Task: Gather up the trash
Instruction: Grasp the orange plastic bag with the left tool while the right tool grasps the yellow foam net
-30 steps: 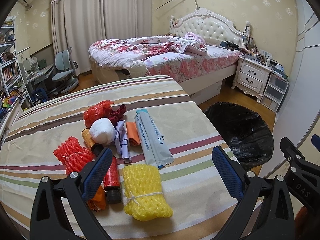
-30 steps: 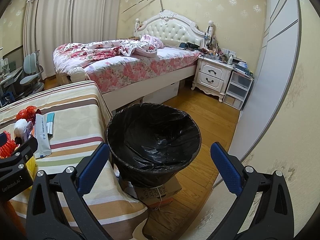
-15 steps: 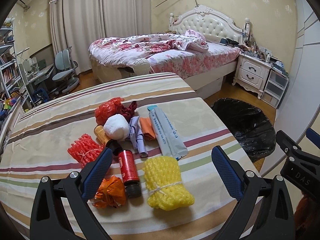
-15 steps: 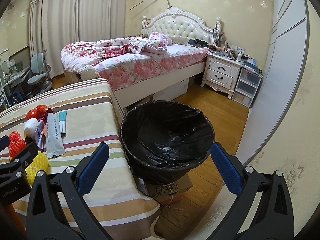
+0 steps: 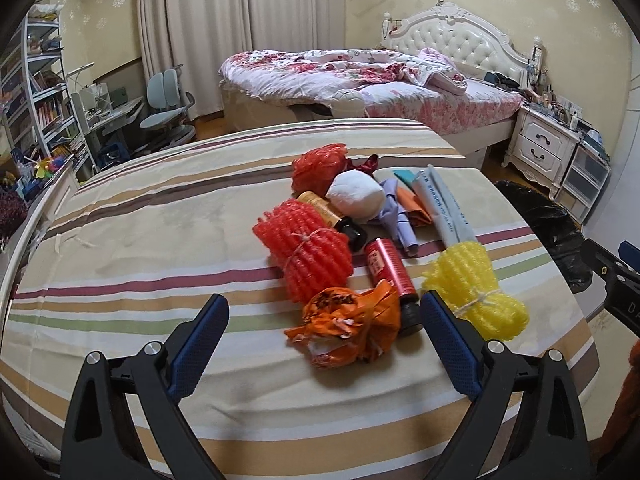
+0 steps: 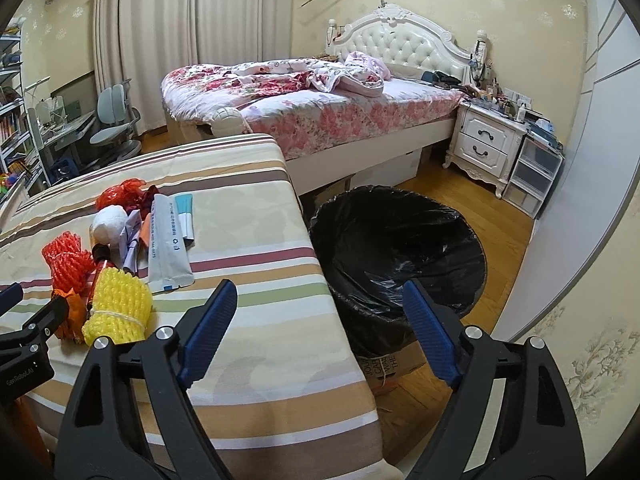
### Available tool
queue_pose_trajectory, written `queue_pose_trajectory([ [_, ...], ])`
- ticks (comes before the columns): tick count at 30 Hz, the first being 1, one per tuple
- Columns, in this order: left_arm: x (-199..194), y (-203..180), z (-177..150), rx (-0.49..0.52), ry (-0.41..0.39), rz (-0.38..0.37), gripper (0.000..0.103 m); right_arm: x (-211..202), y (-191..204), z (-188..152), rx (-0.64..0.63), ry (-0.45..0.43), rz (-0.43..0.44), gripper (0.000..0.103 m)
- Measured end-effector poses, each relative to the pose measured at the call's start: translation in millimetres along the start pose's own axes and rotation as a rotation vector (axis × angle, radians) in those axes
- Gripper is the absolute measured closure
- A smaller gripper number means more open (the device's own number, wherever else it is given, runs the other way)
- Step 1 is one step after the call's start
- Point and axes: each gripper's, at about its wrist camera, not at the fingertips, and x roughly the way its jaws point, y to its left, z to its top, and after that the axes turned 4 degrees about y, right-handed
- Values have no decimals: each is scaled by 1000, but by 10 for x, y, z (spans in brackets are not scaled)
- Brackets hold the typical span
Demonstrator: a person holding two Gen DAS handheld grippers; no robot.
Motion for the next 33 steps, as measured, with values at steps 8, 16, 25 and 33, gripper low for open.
queue_pose_trajectory([
  [8,71,-20,-7,15,15,-24,23,-17,108,-12,-26,19,19,20],
  [16,202,21,-54,13,58,-73,34,96,122,10,-43,43,35,20],
  [25,79,30,-118,34,43,-121,49,77,240,8,-65,44,63,20],
  [33,-151,211,-105,0,5,-96,50,-23,488,11,-109,33,123,20],
])
